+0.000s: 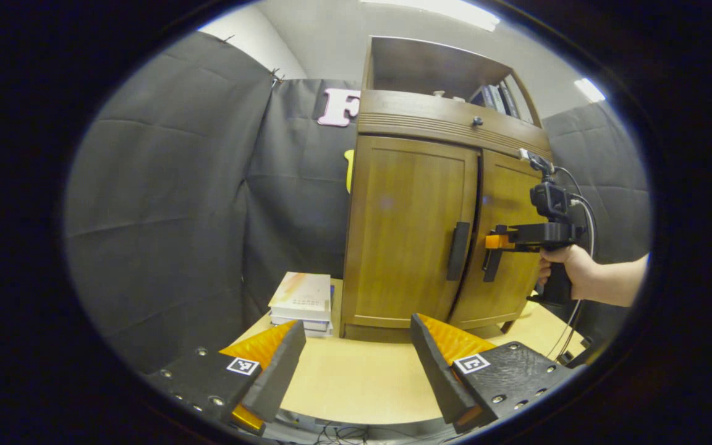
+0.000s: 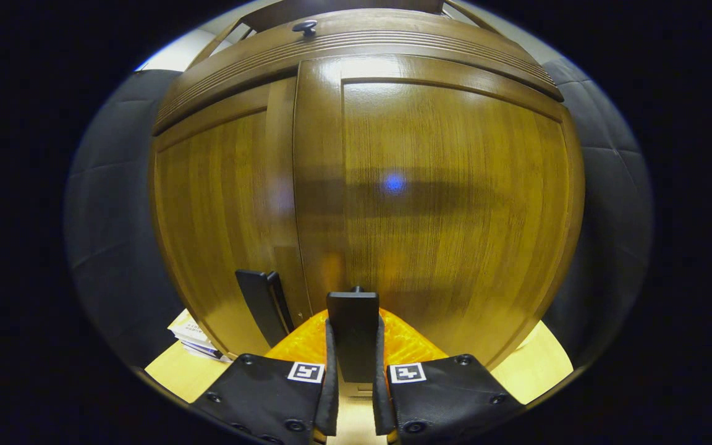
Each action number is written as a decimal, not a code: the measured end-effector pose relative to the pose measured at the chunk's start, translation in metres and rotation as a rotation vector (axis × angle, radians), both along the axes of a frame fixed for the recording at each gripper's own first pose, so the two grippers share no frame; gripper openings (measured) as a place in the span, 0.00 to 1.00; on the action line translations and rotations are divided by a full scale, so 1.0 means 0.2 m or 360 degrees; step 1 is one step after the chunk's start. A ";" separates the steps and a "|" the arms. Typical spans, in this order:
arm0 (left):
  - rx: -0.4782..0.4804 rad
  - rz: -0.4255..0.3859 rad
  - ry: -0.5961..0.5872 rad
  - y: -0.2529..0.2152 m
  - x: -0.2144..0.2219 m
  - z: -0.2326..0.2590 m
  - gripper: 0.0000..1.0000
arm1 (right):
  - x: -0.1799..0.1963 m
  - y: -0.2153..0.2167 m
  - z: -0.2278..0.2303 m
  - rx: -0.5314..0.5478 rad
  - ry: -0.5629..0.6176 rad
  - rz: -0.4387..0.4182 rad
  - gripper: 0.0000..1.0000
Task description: Open the right door of the double-door shoe cabinet with the right hand, and open the left door with the left hand.
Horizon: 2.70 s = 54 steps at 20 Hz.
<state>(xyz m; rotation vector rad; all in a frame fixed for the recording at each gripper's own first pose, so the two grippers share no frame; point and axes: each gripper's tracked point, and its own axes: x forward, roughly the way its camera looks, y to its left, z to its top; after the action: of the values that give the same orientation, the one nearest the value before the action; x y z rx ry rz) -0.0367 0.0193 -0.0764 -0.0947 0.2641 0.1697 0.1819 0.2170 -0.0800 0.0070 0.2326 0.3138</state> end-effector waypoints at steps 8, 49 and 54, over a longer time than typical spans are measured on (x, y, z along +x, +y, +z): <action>0.0012 -0.0052 -0.0001 -0.01 0.00 0.02 0.99 | 0.00 0.02 0.00 0.0024 0.0006 0.0081 0.24; 0.0072 -0.0317 -0.0112 -0.12 0.61 0.33 0.99 | 0.00 0.03 0.03 0.0195 0.0160 0.0210 0.23; 0.0007 -0.0304 -0.0111 -0.19 0.61 0.36 0.99 | 0.00 0.01 0.06 0.0216 0.0153 0.0200 0.23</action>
<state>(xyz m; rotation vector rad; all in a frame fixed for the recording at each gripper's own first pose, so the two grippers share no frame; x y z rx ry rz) 0.0851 -0.0196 -0.0041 -0.0703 0.2018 -0.0229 0.1823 0.2181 -0.0689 0.1424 0.3074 0.4546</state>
